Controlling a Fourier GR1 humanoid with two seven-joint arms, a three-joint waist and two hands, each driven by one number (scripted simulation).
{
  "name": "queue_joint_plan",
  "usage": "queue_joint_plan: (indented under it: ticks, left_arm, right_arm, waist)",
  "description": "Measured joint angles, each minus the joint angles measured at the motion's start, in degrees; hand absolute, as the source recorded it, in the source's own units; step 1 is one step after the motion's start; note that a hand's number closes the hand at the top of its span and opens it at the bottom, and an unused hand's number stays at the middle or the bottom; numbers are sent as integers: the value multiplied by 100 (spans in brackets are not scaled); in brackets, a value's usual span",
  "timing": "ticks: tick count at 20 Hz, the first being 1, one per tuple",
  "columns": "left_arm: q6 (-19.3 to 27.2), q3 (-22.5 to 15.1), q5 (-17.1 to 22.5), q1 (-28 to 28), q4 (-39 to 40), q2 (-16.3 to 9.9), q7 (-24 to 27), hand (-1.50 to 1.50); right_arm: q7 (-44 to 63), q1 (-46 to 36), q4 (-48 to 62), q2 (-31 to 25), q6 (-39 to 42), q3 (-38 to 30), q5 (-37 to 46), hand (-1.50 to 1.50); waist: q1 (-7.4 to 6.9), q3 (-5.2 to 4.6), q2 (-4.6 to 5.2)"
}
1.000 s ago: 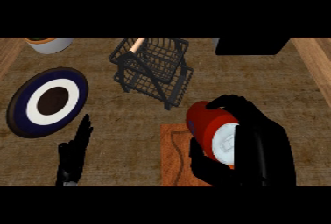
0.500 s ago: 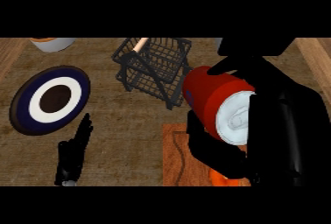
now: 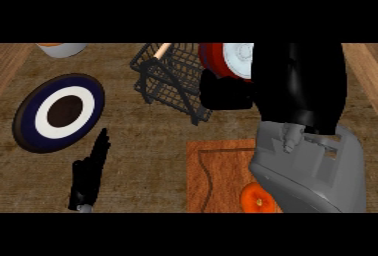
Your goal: Pick the can from the cutting board and place it in the tiered basket
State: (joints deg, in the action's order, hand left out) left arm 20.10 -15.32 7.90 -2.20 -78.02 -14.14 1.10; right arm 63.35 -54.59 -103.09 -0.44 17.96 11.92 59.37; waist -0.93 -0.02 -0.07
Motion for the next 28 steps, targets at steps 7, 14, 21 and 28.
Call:
queue_joint_plan:
  ticks: [7, 14, 21, 28]
  left_arm:
    - [-35, 7, -84, -24, -99, 28, -101, 0]
    - [-54, 41, -179, -37, -67, 116, -72, 0]
    - [-136, 118, -224, 13, -14, 153, -91, 0]
    - [-239, 150, -243, 60, 76, 167, -40, 0]
  right_arm:
    - [-389, -693, 1647, 15, -440, -472, -228, 150]
    - [-602, -1210, 3404, 28, -1286, -363, -428, 150]
    - [-758, -1450, 4739, 9, -2264, -255, -621, 150]
    - [-1213, -1243, 5102, -19, -3496, -600, -1633, -150]
  waist:
    - [-27, 2, 18]
    - [-55, 5, 27]
    - [-68, 15, -3]
    - [-129, 29, -27]
